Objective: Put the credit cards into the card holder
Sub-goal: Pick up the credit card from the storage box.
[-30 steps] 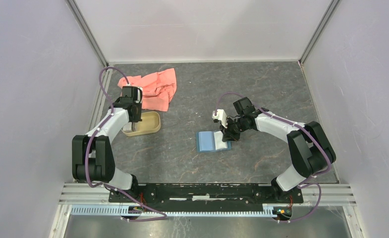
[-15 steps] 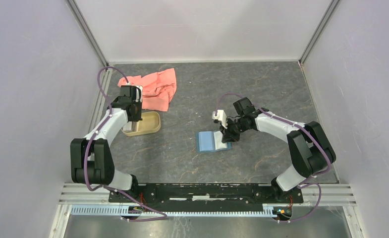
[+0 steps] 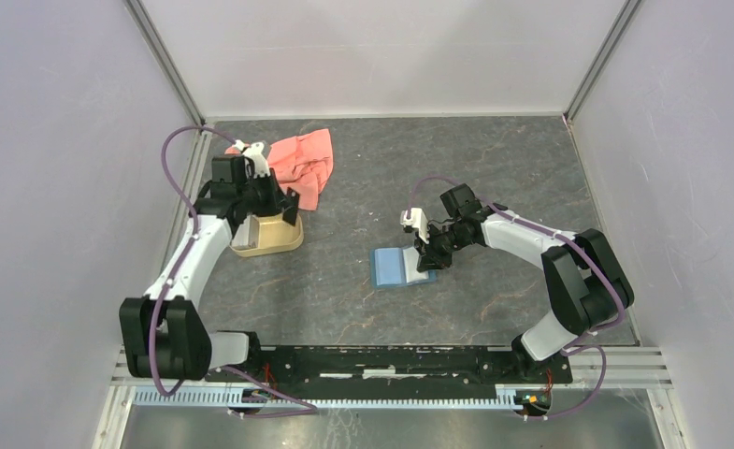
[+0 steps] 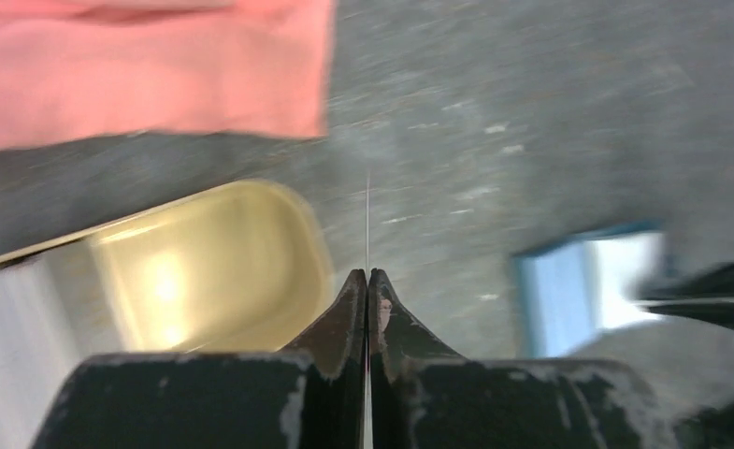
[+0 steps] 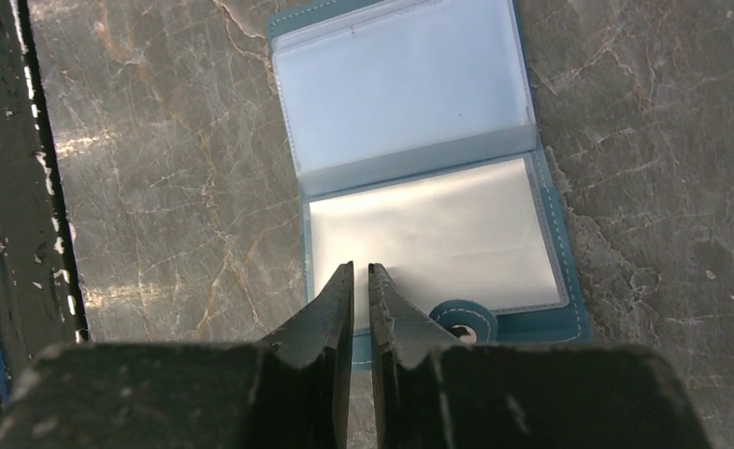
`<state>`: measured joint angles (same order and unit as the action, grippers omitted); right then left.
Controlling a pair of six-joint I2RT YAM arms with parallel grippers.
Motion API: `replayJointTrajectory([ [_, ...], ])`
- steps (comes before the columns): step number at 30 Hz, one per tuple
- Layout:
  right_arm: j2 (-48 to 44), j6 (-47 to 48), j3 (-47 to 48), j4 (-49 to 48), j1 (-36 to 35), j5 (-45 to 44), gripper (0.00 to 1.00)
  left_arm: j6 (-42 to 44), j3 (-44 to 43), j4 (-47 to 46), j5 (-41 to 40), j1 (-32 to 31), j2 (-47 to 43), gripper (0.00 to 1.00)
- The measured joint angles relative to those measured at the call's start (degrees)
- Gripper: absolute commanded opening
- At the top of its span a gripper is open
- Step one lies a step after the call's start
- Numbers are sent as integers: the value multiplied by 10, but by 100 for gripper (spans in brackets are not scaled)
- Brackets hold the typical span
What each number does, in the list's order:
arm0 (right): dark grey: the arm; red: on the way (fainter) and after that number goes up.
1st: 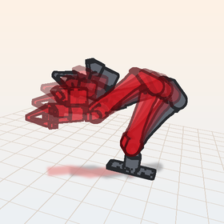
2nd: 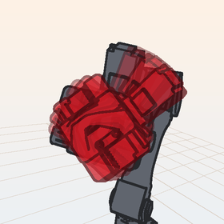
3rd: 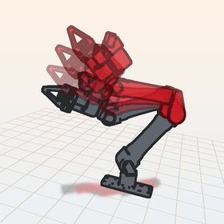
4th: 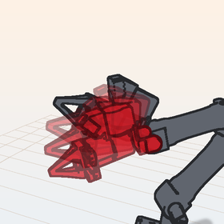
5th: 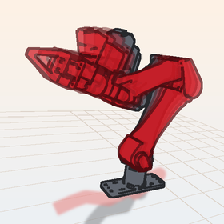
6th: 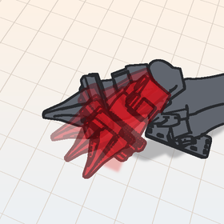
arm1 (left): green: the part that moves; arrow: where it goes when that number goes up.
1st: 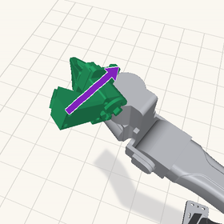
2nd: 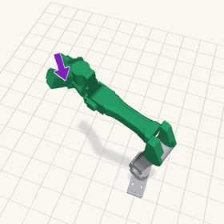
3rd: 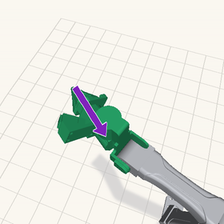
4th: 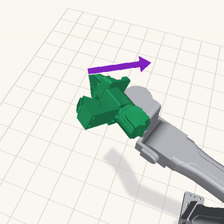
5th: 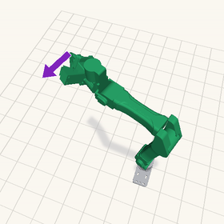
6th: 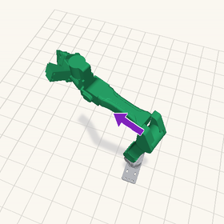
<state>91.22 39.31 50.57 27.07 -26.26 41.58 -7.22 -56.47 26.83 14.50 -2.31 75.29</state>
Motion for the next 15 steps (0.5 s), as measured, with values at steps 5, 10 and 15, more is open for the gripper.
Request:
replayJointTrajectory([
  [5, 0, 1, 1, 8, 0, 22, 19, -128, 64, -142, 176, -7, -42, 2],
  [10, -4, 5, 7, 18, 5, 61, 20, -218, 142, -262, 249, -56, -36, 2],
  [15, -14, 7, 10, 26, 23, 113, 22, -276, 179, -382, 256, -144, -5, 2],
])
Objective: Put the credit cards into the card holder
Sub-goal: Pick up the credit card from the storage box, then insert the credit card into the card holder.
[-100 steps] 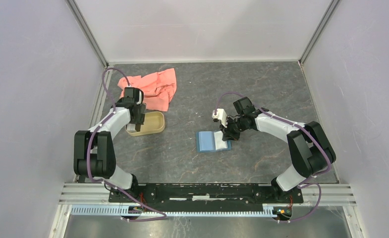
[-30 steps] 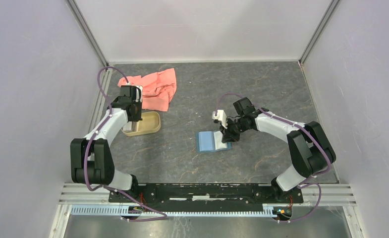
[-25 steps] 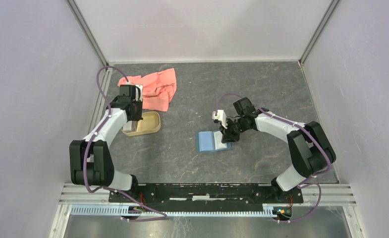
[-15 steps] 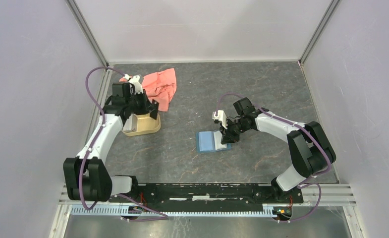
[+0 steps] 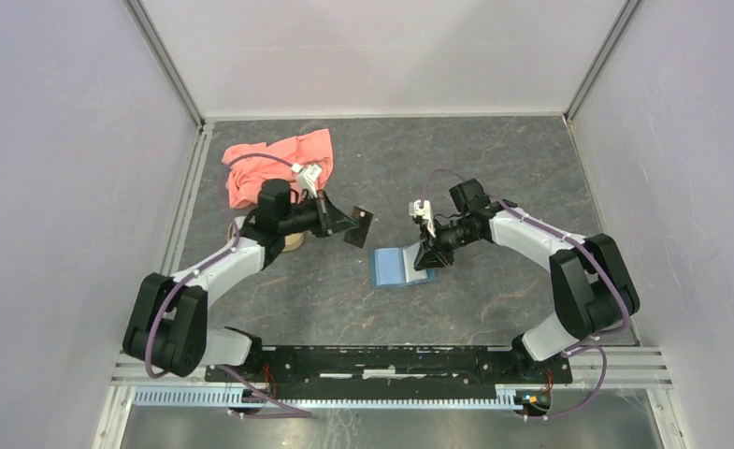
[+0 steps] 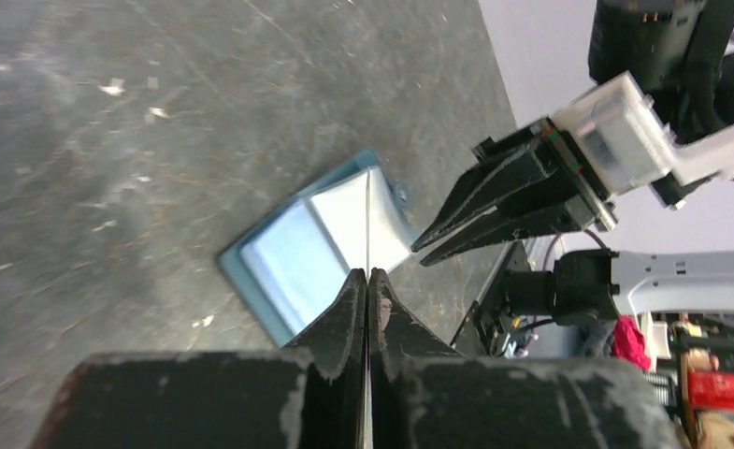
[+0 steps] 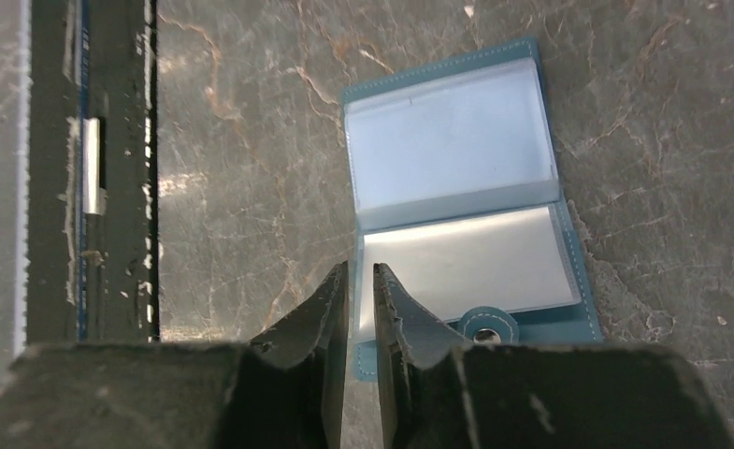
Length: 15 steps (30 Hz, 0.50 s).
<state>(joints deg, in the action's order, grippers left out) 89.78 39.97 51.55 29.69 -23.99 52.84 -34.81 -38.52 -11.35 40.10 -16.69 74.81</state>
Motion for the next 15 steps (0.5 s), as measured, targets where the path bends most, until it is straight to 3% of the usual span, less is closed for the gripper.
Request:
replayJointTrajectory([
  [4, -9, -3, 0, 0, 27, 42, 26, -28, 7, -84, -17, -66, 40, 2],
  [7, -15, -29, -1, -12, 53, 85, 36, -33, 15, -140, -47, -109, 55, 2],
  [11, -34, -90, -15, -70, 82, 144, 53, -43, 29, -219, -79, -148, 71, 2],
  [15, -56, -183, -48, -158, 101, 188, 58, -69, 47, -292, -97, -164, 92, 2],
])
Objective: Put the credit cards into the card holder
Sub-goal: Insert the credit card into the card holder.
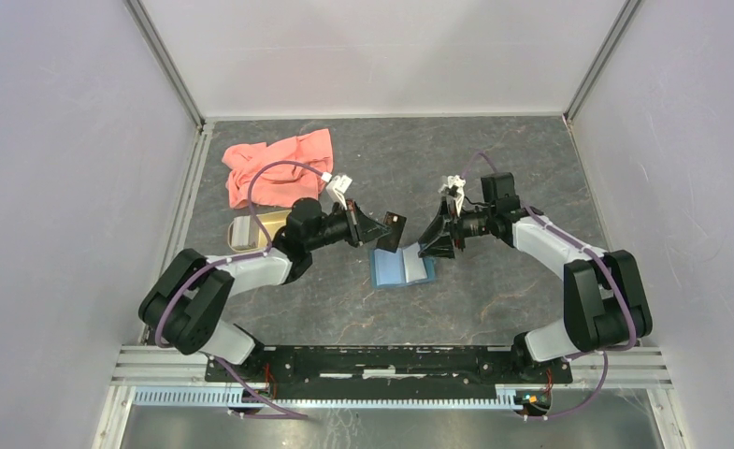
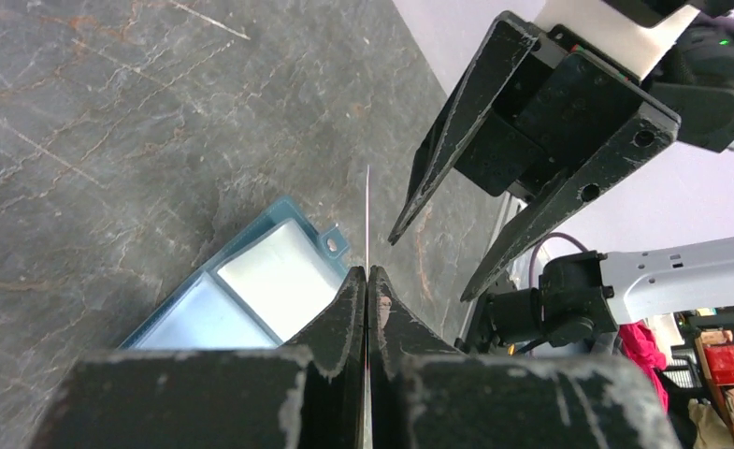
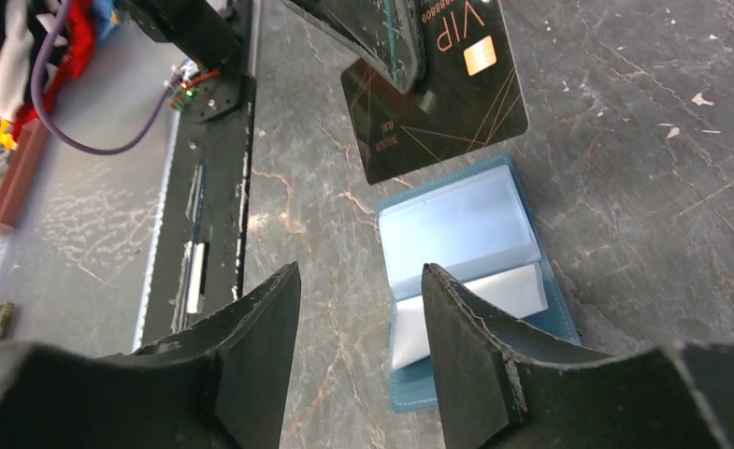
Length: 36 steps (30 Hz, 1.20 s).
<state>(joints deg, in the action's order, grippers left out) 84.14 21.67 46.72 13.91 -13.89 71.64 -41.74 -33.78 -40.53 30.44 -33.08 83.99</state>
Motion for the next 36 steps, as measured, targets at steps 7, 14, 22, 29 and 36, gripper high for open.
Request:
replayJointTrajectory([
  [7, -2, -155, -29, -132, 2, 35, 59, -24, 5, -95, -11, -23, 25, 2],
  [14, -1, -304, -52, -251, 2, 38, 56, -57, 5, -164, -12, -41, 58, 2],
  [22, -1, -439, -80, -368, 4, 28, 31, -97, 5, -236, -12, -54, 95, 2],
  [29, 0, -545, -109, -474, 8, 23, 0, -114, 5, -271, -13, -59, 99, 5],
  [36, 0, -558, -119, -502, 9, 22, 0, -114, 6, -254, -15, -56, 95, 50],
])
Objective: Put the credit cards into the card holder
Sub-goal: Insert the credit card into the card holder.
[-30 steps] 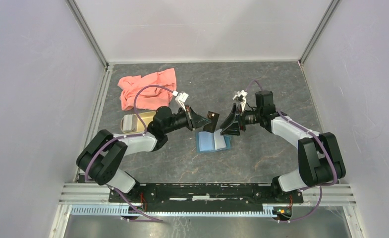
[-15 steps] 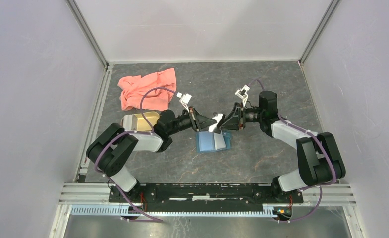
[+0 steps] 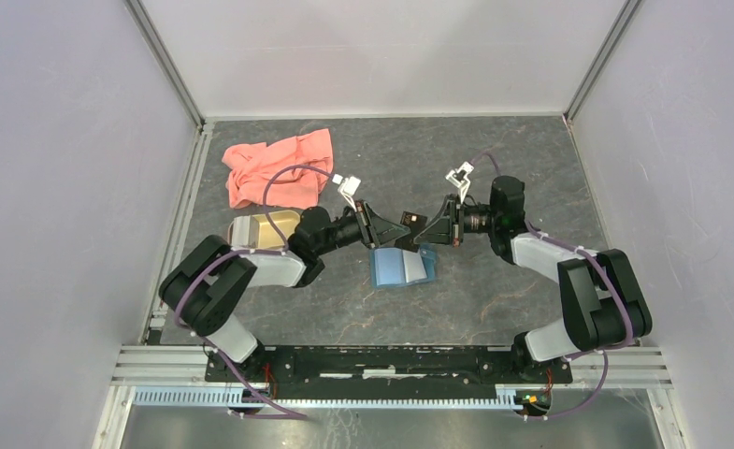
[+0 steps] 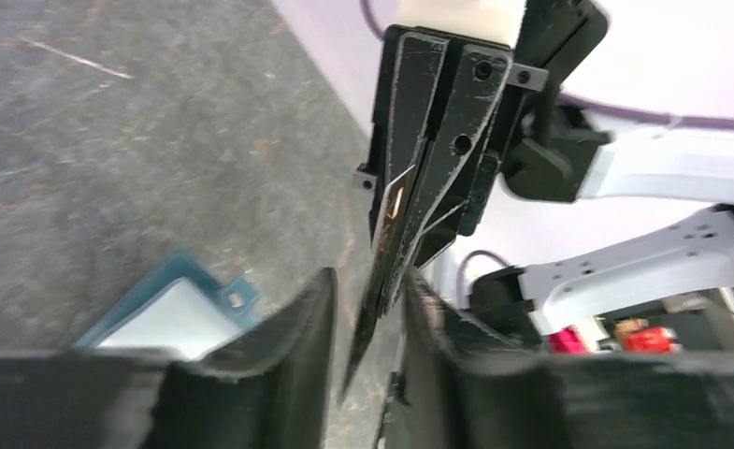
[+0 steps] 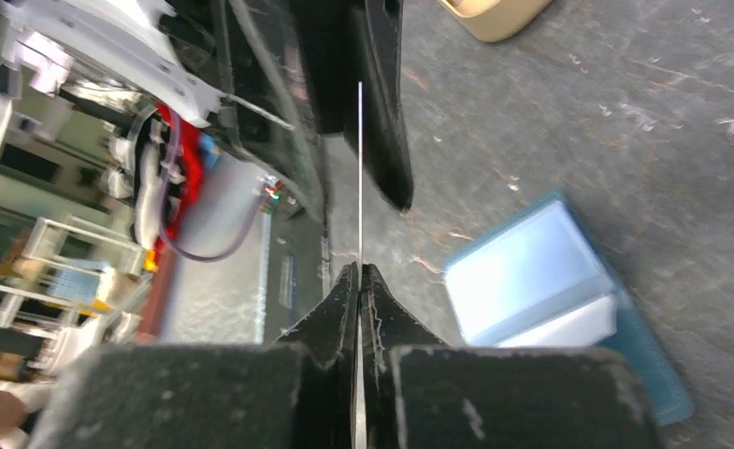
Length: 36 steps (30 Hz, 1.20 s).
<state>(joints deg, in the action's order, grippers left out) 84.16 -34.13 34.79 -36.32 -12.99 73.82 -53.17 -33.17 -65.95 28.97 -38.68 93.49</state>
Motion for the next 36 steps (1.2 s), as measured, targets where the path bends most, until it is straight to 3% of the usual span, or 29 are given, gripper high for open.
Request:
replayJointTrajectory([
  [3, 1, 100, 24, 110, 0, -10, 0, 35, 0, 89, -6, 13, -43, 76],
  [7, 5, 228, 62, 258, 0, -23, 0, 136, -14, 263, -46, 45, -160, 99],
  [11, 29, 340, 92, 405, -7, -53, 0, 209, -22, 363, -72, 66, -253, 100],
  [14, 50, 381, 103, 484, -30, -106, 0, 221, -7, 374, -55, 68, -260, 100],
  [16, 53, 379, 103, 511, -46, -141, 0, 216, 13, 370, -39, 68, -235, 95],
  [18, 53, 367, 103, 521, -60, -177, 0, 200, 41, 359, -26, 68, -205, 80],
  [22, 53, 316, 103, 519, -68, -237, 0, 156, 103, 325, -13, 66, -158, 68],
  [27, 61, 262, 100, 502, -68, -281, 0, 129, 104, 271, -4, 50, -102, 55],
  [36, 83, 205, 86, 471, -67, -285, 0, 107, 77, 205, -2, 25, -17, 44],
])
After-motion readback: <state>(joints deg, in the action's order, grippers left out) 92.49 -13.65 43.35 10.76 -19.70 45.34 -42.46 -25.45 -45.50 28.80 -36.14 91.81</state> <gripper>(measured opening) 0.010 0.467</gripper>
